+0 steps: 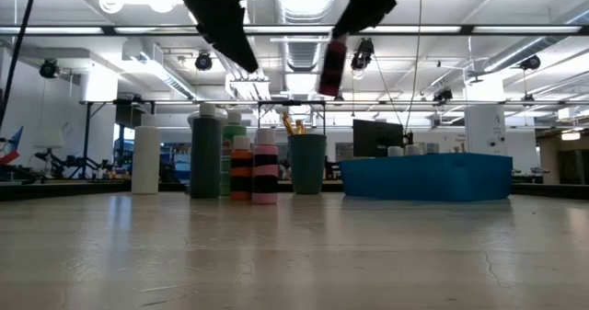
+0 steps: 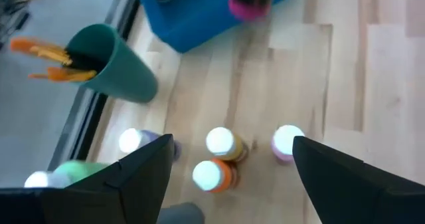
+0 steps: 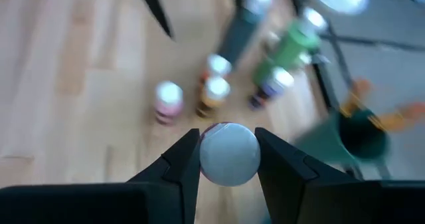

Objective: Pick & Place Paint Supplies
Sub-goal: Put the red paint bottle into the blue bin

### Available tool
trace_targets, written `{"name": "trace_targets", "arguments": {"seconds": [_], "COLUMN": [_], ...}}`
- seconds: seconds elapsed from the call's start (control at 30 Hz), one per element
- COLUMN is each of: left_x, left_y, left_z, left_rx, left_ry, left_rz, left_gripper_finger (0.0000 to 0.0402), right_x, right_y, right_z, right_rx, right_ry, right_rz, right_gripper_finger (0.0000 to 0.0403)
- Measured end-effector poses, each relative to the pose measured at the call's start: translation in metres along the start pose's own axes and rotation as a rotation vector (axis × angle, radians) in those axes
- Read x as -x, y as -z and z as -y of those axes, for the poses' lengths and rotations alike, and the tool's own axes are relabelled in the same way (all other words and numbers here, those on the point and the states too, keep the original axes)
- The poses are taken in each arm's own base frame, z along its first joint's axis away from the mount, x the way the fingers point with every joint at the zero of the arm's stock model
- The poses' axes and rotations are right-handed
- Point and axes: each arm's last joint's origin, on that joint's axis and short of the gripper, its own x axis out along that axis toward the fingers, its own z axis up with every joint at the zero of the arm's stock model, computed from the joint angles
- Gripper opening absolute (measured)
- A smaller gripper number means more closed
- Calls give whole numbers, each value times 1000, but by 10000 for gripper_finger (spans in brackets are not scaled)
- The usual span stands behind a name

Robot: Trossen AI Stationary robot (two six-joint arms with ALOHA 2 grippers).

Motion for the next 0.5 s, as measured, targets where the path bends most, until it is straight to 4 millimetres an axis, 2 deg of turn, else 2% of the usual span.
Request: {"name": "trace_targets", "arguments": {"seconds": [0.23,0.5], "left_x": [7,8], "left_y": [23,47], "left_z": [-4,-4], "left_rx": [97,159], "left_ry": [-56,-69], "left_rz": [104,244], "left_gripper_finger": [312,312], "right_x": [27,43], "right_y": [25,75], "right_z": [15,39], "right_rx": [-183,-386], "right_ry": [191,305], "right_rz": [-93,-145], "right_gripper_finger": [116,116]}}
